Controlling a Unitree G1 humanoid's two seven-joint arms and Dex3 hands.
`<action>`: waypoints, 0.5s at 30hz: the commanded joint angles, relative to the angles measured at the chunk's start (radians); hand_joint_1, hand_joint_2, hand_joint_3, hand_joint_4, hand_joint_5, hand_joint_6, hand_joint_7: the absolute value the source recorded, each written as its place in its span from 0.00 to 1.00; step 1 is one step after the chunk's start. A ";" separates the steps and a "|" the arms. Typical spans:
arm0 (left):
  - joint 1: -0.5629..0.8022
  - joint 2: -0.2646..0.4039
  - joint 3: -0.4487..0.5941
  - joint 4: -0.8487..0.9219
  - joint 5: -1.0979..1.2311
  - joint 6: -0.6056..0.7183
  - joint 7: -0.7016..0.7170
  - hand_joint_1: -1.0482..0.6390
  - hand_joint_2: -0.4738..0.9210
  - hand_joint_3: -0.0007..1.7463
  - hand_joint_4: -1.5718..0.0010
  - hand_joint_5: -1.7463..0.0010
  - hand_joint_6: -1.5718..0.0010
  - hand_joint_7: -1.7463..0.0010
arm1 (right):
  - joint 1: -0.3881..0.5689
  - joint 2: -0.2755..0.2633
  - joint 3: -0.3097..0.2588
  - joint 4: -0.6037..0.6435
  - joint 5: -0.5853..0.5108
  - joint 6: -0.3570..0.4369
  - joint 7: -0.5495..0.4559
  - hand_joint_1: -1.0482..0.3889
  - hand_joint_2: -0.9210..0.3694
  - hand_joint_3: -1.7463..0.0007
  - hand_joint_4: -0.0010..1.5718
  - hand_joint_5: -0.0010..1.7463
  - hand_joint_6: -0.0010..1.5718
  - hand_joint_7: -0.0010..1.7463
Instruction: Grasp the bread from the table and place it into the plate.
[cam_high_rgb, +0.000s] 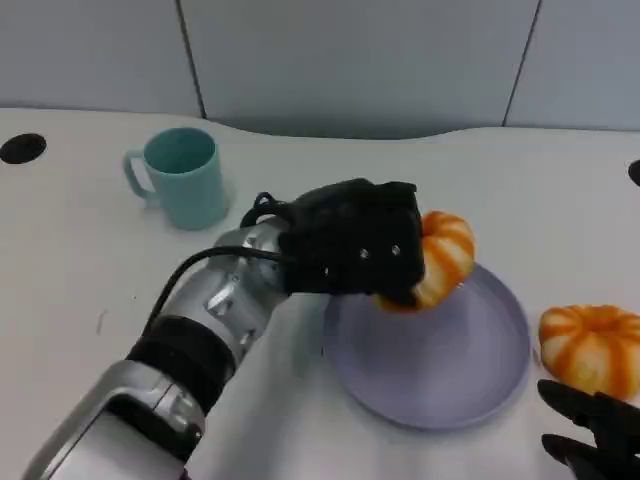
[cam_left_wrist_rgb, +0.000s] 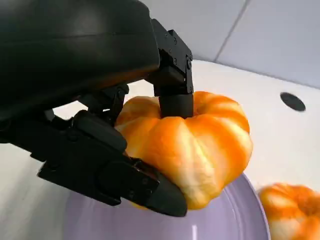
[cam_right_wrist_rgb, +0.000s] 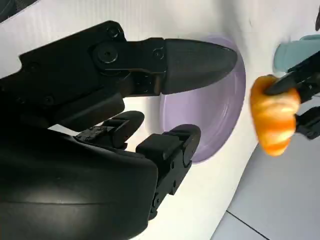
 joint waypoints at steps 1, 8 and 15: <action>-0.033 -0.016 -0.058 0.082 0.069 -0.047 0.043 0.57 0.95 0.02 0.43 0.00 0.56 0.00 | 0.015 -0.001 0.012 -0.021 -0.021 -0.007 -0.014 0.42 0.00 0.73 0.44 0.03 0.36 0.01; -0.043 -0.038 -0.085 0.158 0.110 -0.082 0.067 0.57 0.95 0.02 0.45 0.00 0.58 0.00 | 0.028 0.006 0.023 -0.039 -0.030 -0.003 -0.019 0.43 0.00 0.73 0.44 0.03 0.36 0.00; -0.056 -0.051 -0.139 0.245 0.165 -0.141 0.092 0.51 0.94 0.02 0.51 0.00 0.61 0.00 | 0.042 0.020 0.033 -0.060 -0.017 0.014 -0.018 0.43 0.00 0.74 0.42 0.02 0.35 0.00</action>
